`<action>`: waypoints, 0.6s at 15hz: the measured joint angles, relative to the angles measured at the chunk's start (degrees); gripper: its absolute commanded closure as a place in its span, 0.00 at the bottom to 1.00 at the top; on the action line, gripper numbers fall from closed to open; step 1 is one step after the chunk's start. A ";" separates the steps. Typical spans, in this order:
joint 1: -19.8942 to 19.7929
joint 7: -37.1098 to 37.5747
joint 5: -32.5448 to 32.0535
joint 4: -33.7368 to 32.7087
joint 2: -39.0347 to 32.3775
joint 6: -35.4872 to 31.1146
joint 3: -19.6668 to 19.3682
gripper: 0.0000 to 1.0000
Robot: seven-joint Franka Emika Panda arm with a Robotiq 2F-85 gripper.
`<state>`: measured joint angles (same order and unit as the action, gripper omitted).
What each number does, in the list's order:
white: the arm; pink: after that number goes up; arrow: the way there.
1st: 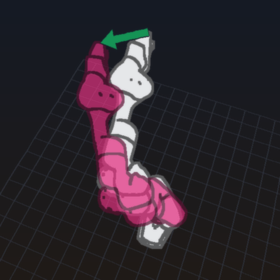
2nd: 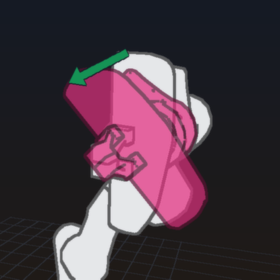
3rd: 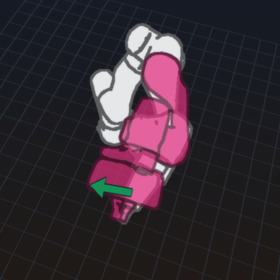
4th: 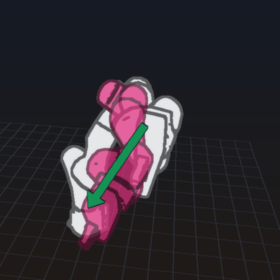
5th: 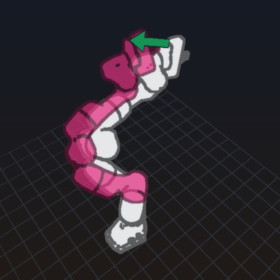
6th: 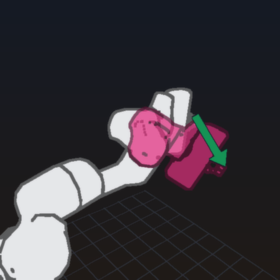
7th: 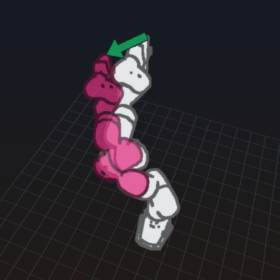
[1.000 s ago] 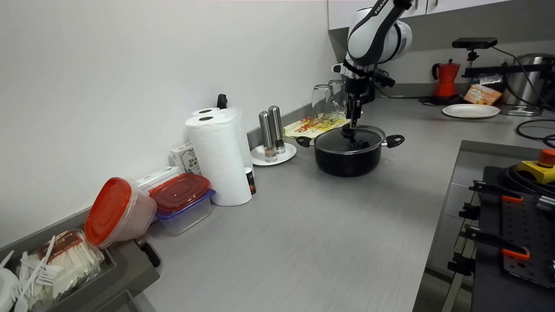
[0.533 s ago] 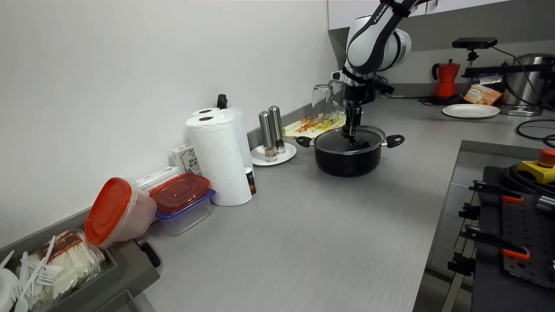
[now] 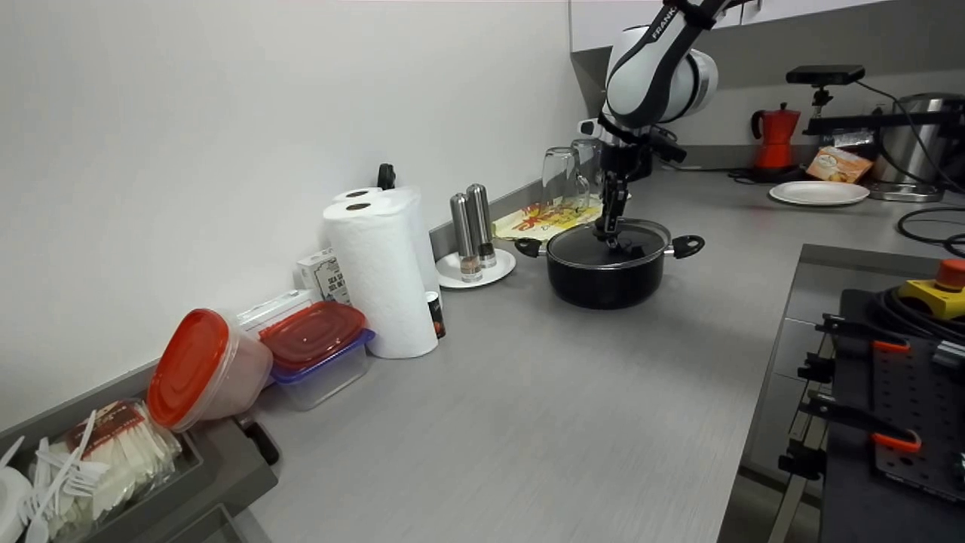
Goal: Pick up the lid from the pot and put it on the counter
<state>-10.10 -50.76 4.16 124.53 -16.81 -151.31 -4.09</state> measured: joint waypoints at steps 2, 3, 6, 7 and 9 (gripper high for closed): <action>-0.06 0.00 0.00 0.00 0.00 0.00 0.07 0.75; -0.14 0.00 0.00 0.00 0.01 0.00 0.14 0.75; -0.50 0.00 0.15 -0.08 0.03 0.01 0.83 0.75; -0.56 0.00 0.23 -0.29 0.08 0.01 1.31 0.75; -0.52 0.00 0.37 -1.10 0.59 0.11 2.83 0.75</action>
<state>-10.63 -50.75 4.53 123.43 -16.22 -151.20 -1.26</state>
